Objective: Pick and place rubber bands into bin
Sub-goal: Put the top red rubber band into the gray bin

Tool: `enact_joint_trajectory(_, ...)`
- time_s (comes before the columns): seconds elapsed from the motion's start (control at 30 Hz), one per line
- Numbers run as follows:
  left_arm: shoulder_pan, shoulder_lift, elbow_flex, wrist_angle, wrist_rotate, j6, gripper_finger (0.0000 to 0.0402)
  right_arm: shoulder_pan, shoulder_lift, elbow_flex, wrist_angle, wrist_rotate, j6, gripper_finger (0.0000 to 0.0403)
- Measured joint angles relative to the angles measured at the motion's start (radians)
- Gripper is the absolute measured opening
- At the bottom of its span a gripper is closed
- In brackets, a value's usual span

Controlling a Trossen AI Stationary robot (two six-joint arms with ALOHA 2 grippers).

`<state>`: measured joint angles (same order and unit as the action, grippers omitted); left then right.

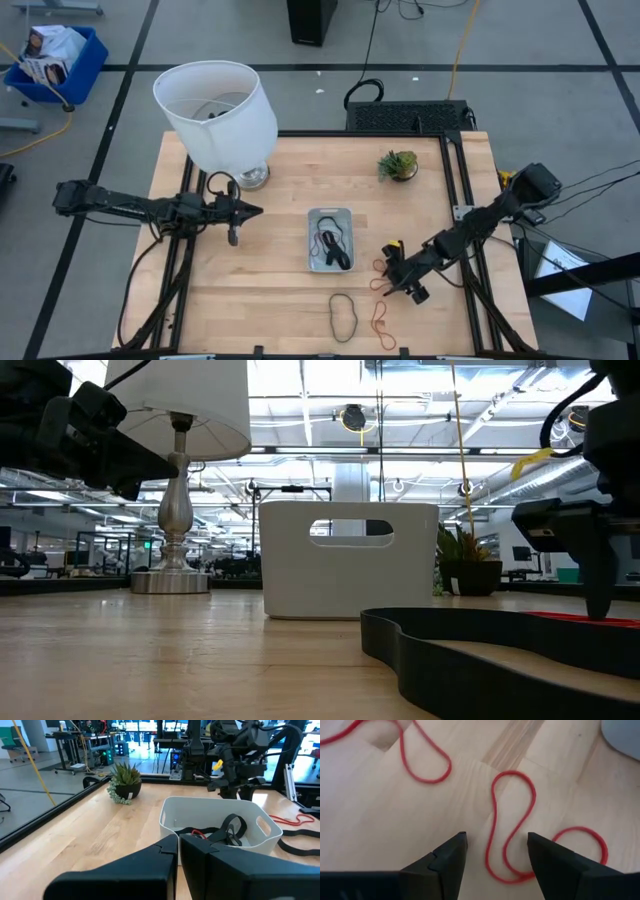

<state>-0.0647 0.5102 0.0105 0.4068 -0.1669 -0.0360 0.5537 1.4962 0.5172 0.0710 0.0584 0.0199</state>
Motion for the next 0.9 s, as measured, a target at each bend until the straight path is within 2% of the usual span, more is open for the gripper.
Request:
enact_joint_trajectory(0.1, 0.0, 0.0, 0.0, 0.0, 0.0, 0.0, 0.0026, -0.001, 0.032, 0.0, -0.001, 0.014, 0.005, 0.0189)
enact_joint_trajectory(0.2, 0.0, 0.0, 0.0, 0.0, 0.0, -0.006, 0.0026, -0.001, 0.046, 0.0, -0.008, 0.016, 0.01, 0.0156)
enact_joint_trajectory(0.43, 0.0, 0.0, 0.0, 0.0, 0.0, -0.019, 0.0026, -0.001, 0.05, -0.002, -0.012, -0.048, 0.037, 0.0017)
enact_joint_trajectory(0.6, 0.0, 0.0, 0.0, 0.0, 0.0, -0.023, 0.0026, 0.006, 0.035, -0.002, 0.004, -0.052, 0.061, 0.0004)
enact_joint_trajectory(0.73, 0.0, 0.0, 0.0, 0.0, 0.0, -0.023, 0.0026, 0.021, -0.063, -0.009, -0.024, -0.028, 0.042, 0.0001)
enact_joint_trajectory(0.9, 0.0, 0.0, 0.0, -0.016, 0.0, -0.026, 0.0026, 0.066, -0.272, 0.051, -0.196, 0.125, 0.017, 0.0)
